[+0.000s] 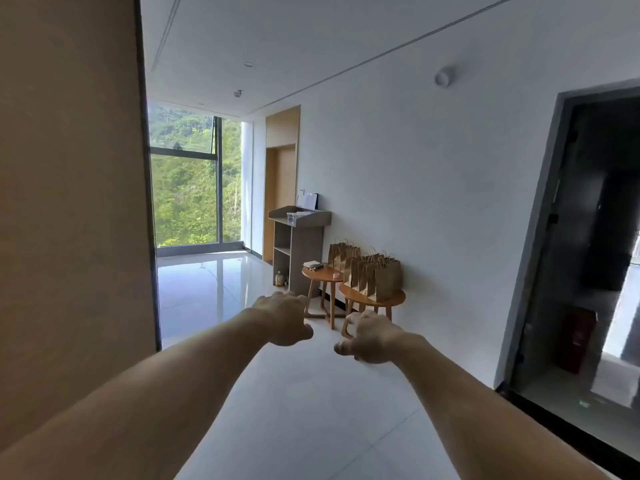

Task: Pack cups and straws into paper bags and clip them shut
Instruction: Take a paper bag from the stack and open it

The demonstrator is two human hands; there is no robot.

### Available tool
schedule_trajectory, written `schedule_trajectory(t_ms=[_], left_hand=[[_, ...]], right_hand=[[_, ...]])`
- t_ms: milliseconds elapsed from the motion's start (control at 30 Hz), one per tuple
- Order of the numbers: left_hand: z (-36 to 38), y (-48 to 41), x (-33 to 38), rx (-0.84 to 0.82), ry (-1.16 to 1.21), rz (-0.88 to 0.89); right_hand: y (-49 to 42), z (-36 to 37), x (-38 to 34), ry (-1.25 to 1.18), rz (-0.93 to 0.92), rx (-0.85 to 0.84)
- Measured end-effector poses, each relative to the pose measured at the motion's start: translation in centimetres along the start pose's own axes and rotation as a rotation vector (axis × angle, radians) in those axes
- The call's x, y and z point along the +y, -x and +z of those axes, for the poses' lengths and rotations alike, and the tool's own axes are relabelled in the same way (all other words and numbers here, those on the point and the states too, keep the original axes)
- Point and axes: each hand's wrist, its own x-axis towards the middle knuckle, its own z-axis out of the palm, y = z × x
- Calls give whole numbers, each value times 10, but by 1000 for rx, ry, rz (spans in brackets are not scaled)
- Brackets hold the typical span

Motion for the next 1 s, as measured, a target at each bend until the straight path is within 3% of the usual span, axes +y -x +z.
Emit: schedule_trajectory(t_ms=[233, 667, 1000], left_hand=[[16, -65, -35, -32, -12, -17], [35, -221, -166, -74, -19, -14], [68, -384, -220, -90, -50, -67]], right_hand=[[-78, 4, 2, 9, 13, 6], [-268, 1, -39, -51, 60, 1], [-439, -6, -10, -34, 9, -7]])
